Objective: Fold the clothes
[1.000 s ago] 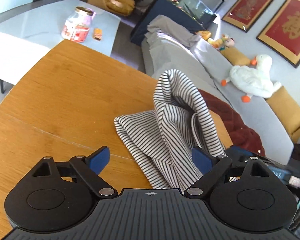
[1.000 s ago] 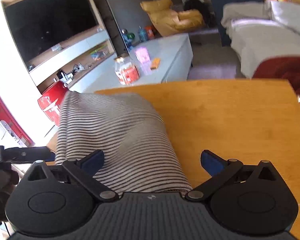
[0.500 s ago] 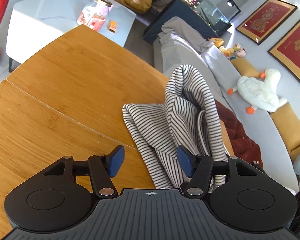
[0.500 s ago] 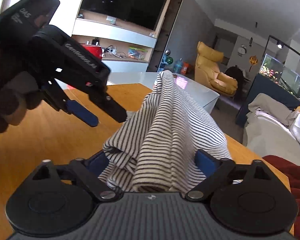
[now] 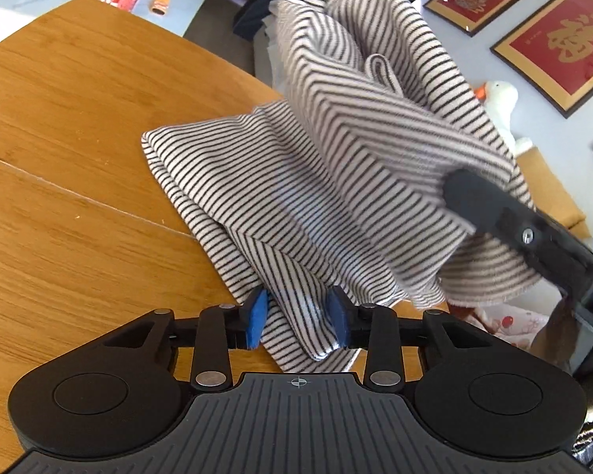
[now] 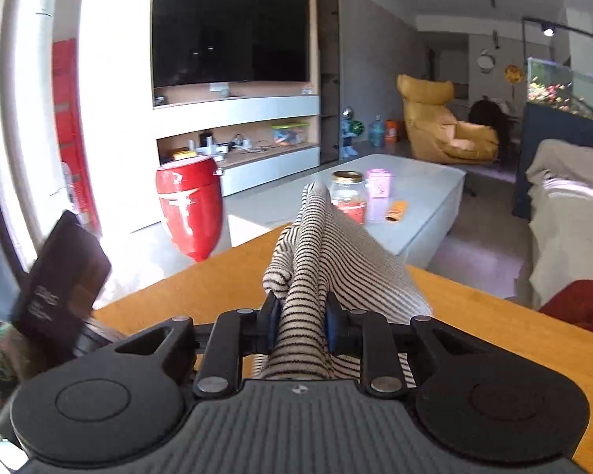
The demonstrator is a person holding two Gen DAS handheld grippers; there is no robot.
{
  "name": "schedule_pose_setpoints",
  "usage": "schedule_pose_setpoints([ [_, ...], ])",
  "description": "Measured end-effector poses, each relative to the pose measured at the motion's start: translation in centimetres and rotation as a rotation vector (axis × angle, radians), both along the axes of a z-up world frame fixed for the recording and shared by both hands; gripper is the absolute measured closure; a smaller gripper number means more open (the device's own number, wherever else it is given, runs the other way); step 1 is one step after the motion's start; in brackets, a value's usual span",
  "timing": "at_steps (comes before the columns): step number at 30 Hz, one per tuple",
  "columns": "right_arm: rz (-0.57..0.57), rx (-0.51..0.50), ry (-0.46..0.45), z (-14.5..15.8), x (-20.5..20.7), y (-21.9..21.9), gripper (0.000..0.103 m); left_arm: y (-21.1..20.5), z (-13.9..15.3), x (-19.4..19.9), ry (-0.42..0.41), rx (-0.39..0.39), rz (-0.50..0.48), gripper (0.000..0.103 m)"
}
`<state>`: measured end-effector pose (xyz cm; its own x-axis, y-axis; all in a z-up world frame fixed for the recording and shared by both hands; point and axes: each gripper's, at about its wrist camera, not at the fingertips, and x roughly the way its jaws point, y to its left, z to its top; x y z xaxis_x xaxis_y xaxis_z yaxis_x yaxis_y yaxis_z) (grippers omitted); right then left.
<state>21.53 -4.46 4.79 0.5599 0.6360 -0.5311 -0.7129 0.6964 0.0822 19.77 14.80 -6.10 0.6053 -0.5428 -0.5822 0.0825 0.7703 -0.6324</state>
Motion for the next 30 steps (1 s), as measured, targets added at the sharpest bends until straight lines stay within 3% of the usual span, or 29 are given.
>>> schedule_pose_setpoints([
  [4, 0.054, 0.020, 0.054, 0.2, 0.2, 0.3, 0.081, -0.3, -0.1, -0.1, -0.005, 0.019, -0.001, 0.072],
  [8, 0.029, 0.047, 0.104, -1.3, 1.1, 0.2, 0.080, -0.1, 0.2, -0.4, -0.008, 0.029, -0.001, 0.069],
  [14, 0.033, -0.016, 0.022, -1.5, 0.1, 0.4, 0.079, 0.6, 1.4, -1.3, -0.035, 0.116, 0.022, 0.056],
  [17, 0.011, -0.083, -0.073, -1.3, -0.8, 0.6, 0.079, 1.9, 2.7, -1.7, -0.056, 0.136, 0.061, 0.055],
  [19, -0.010, -0.159, -0.182, -1.0, -1.6, 1.0, 0.080, 3.3, 3.9, -1.9, -0.080, 0.137, 0.104, 0.055],
  [23, 0.094, -0.460, -0.484, -2.7, -5.0, 3.9, 0.081, 4.9, 8.0, -1.6, -0.190, 0.147, 0.171, 0.055],
  [26, 0.176, -0.574, -0.571, -5.5, -7.0, 6.0, 0.081, 4.0, 11.2, -0.7, -0.284, 0.116, 0.140, 0.055],
  [30, 0.196, -0.633, -0.652, -7.8, -8.6, 7.8, 0.079, 1.2, 11.6, 2.7, -0.282, 0.077, 0.051, 0.055],
])
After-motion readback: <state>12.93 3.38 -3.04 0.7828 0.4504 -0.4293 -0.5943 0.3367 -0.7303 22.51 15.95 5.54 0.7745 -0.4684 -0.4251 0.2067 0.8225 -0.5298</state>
